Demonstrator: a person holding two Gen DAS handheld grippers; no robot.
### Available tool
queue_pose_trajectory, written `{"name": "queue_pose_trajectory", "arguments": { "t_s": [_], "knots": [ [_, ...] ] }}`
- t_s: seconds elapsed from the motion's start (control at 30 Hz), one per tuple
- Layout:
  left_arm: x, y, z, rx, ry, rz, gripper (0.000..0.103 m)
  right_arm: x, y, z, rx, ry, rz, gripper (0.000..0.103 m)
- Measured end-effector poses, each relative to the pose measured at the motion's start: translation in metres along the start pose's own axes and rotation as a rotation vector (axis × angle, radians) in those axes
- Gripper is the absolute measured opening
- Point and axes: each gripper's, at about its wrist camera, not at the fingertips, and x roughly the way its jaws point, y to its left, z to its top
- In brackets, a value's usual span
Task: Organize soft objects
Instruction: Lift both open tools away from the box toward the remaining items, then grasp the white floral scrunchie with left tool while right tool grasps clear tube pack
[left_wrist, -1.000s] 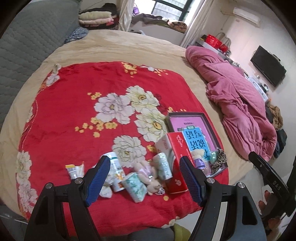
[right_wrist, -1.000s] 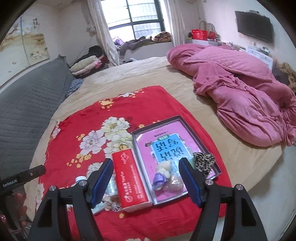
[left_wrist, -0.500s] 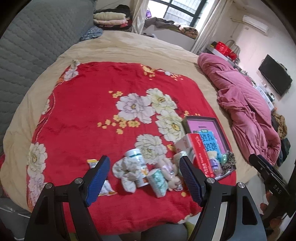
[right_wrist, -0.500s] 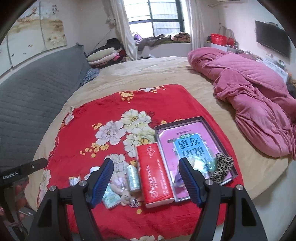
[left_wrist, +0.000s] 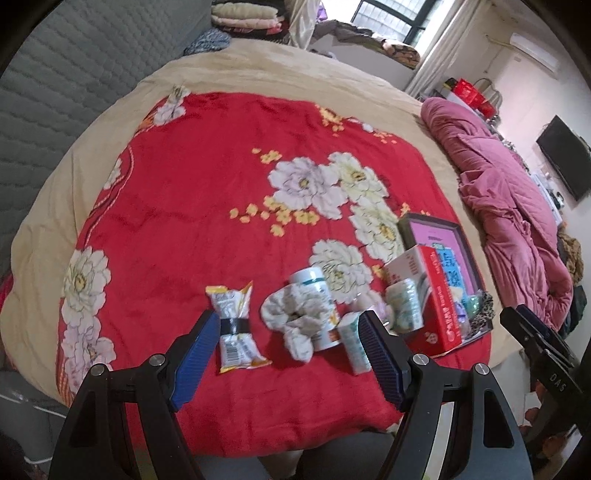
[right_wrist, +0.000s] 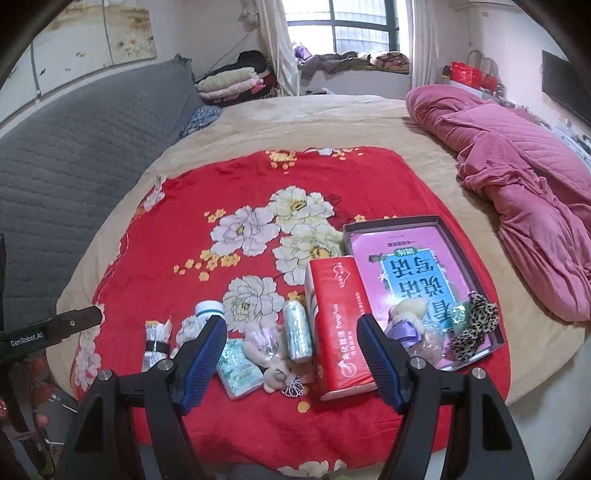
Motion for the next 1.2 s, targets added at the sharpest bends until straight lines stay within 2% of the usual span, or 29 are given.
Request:
{"name": "queue_pose_trajectory", "arguments": {
  "t_s": [0.67,0.9,1.2],
  "knots": [
    [0.079,0.045,-0.031,-0.059,0.166,0.050,0.078,0.097,0.022,-0.025,-0.067,0.162,-0.064,0.072],
    [0.098,0.029,-0.033,-0.018,0.189,0.022,0.078,0.123,0.023,-0.025,-0.077,0.205,-0.093,0.072],
    [0.122,0.003,-0.033,0.048,0.219,-0.006,0.078,0.142,0.027,-0.020,-0.101,0.201,-0.104,0.072]
  ]
}}
